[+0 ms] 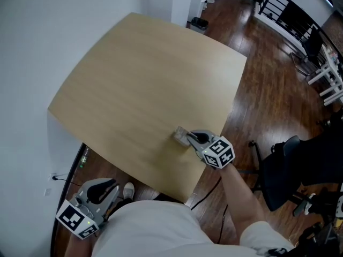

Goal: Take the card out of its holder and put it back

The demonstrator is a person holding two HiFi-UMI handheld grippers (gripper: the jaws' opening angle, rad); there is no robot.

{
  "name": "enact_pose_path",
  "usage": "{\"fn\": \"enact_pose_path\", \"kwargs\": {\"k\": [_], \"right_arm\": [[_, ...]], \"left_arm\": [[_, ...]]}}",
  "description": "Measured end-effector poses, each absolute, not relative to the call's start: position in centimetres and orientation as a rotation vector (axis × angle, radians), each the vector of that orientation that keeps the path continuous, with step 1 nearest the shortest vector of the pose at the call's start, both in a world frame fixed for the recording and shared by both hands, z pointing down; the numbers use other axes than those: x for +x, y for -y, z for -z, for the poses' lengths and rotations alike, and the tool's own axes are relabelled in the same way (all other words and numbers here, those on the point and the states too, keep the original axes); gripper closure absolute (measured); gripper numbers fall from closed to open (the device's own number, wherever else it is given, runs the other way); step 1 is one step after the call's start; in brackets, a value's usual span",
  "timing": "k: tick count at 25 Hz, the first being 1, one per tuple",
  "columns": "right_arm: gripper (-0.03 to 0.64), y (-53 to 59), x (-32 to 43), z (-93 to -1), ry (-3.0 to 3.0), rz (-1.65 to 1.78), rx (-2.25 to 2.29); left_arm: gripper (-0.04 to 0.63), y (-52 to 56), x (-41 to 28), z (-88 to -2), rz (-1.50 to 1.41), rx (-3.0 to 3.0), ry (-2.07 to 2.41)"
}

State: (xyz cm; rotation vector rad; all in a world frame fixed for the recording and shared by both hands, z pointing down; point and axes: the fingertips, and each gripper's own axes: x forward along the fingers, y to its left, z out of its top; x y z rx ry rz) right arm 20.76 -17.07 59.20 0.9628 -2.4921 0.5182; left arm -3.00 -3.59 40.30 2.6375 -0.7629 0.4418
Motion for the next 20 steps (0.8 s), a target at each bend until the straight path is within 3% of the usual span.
{"fn": "enact_pose_path", "kwargs": {"k": [20], "right_arm": [[0.595, 14.9, 19.7, -48.9, 2.437, -0.316, 1.143]], "left_arm": [[0.538, 4.3, -7.1, -39.6, -0.352, 2.751, 0.602]]}}
